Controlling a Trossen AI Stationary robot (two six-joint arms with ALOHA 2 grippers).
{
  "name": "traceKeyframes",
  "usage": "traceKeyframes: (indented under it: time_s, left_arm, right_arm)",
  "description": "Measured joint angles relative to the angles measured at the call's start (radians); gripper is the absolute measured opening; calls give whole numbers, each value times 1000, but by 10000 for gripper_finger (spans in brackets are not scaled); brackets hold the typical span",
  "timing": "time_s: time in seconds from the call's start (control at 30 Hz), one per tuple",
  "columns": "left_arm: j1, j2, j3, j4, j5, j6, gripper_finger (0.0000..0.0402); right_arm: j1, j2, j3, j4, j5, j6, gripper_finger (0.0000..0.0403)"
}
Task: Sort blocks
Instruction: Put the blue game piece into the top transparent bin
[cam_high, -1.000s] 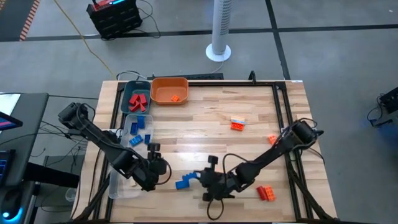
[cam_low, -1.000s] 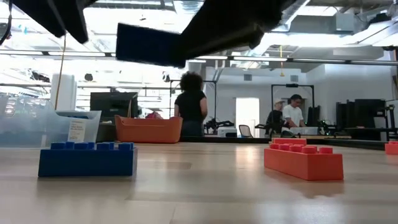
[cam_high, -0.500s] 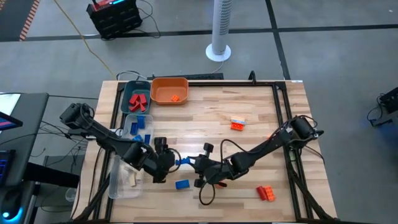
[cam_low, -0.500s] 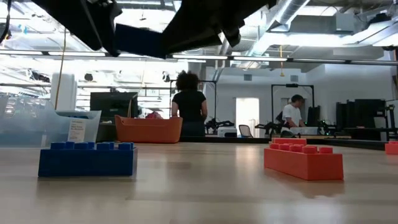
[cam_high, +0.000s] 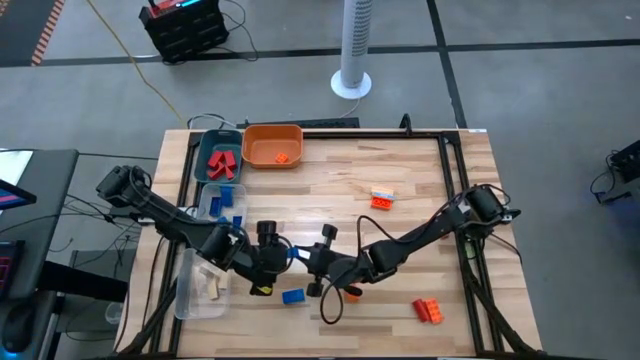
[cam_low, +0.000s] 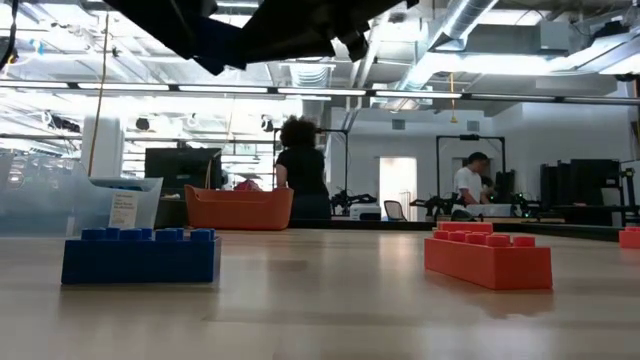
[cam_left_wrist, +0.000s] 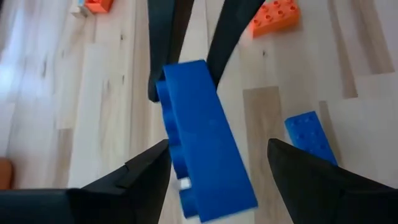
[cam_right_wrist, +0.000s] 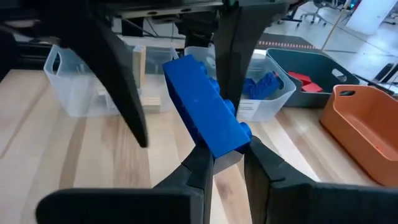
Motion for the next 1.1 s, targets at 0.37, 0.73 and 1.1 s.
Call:
traceKeyframes:
  time_s: [0.37,0.73,1.1]
  left_arm:
    - [1,-1,1,-26,-82,41,84]
    - [64,-103,36,-678,-76,-234,84]
    - [320,-172,-263,-758,102,-245,84]
  right_arm:
    - [5,0,0,8,-10,-10,91]
    - [26,-57,0,-321,-34,149,234]
    - [68,-59,0,-425,-33,262,246]
